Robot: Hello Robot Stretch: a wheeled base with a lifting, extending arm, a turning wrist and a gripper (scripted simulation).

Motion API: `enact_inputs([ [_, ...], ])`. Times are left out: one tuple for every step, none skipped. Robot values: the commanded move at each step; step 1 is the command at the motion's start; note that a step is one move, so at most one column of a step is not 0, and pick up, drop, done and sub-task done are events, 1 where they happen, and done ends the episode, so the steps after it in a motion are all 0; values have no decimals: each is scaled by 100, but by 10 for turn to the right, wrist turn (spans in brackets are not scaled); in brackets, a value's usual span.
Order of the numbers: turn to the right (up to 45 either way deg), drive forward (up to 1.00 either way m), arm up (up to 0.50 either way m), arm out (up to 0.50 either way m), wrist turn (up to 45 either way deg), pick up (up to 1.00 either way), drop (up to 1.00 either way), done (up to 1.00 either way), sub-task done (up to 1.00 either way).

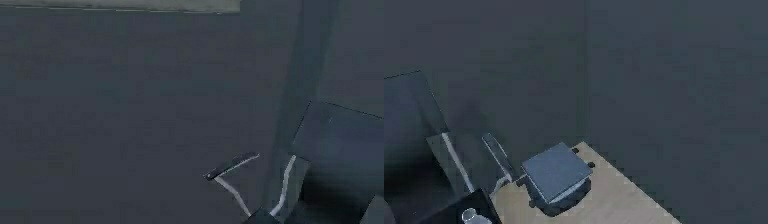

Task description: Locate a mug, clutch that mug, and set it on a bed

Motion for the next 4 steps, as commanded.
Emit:
enact_inputs([
  [-420, 0, 0, 0, 0, 0, 0, 0, 0],
  [0, 0, 50, 0, 0, 0, 0, 0, 0],
  [0, 0, 12, 0, 0, 0, 0, 0, 0],
  [0, 0, 0, 16, 0, 0, 0, 0, 0],
])
